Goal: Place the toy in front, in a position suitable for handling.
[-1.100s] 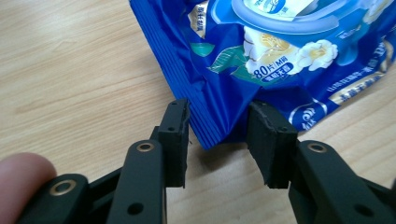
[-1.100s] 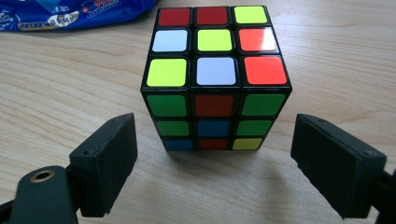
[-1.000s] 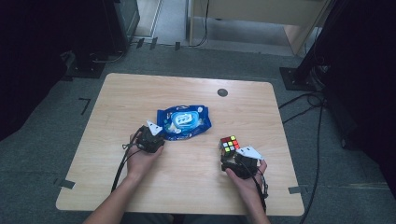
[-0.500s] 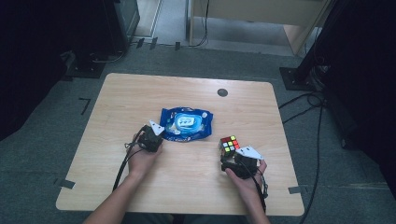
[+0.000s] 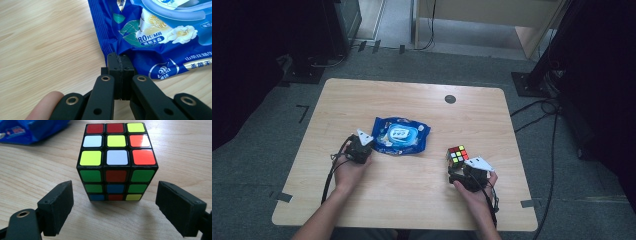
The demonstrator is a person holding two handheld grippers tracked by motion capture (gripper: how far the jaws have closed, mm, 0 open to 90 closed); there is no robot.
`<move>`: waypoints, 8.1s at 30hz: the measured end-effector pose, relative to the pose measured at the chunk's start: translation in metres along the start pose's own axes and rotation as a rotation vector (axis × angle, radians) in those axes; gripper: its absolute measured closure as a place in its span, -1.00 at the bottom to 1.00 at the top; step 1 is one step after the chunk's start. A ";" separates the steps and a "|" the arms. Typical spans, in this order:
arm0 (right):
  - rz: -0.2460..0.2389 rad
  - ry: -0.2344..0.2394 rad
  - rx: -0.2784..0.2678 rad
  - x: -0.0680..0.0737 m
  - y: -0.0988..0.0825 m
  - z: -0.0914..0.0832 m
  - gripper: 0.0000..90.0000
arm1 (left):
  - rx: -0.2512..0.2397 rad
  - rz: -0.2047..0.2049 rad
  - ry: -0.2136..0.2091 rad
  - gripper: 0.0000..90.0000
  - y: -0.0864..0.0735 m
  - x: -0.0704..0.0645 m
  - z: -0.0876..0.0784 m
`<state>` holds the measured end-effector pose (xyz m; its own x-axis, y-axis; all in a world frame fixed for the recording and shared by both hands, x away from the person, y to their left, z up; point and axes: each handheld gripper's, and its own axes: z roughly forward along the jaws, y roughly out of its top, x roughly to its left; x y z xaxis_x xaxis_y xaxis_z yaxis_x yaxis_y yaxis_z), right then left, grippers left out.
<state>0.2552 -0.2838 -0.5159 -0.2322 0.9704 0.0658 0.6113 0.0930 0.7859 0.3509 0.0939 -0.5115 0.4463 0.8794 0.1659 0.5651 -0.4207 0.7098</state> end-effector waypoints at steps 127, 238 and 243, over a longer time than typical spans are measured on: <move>-0.081 0.244 -0.105 0.126 0.044 0.024 0.57 | -0.169 -0.151 -0.265 0.32 -0.053 0.011 -0.064; -0.195 0.383 -0.316 0.151 0.116 -0.037 1.00 | -0.244 -0.094 -0.377 -0.10 -0.038 -0.010 -0.076; -0.191 0.392 -0.316 0.146 0.113 -0.039 1.00 | -0.304 -0.045 -0.441 -0.24 -0.029 -0.023 -0.088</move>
<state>0.2606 -0.1404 -0.3932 -0.6193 0.7810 0.0808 0.2870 0.1294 0.9491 0.2633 0.1054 -0.4757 0.7123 0.6904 -0.1266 0.3931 -0.2430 0.8868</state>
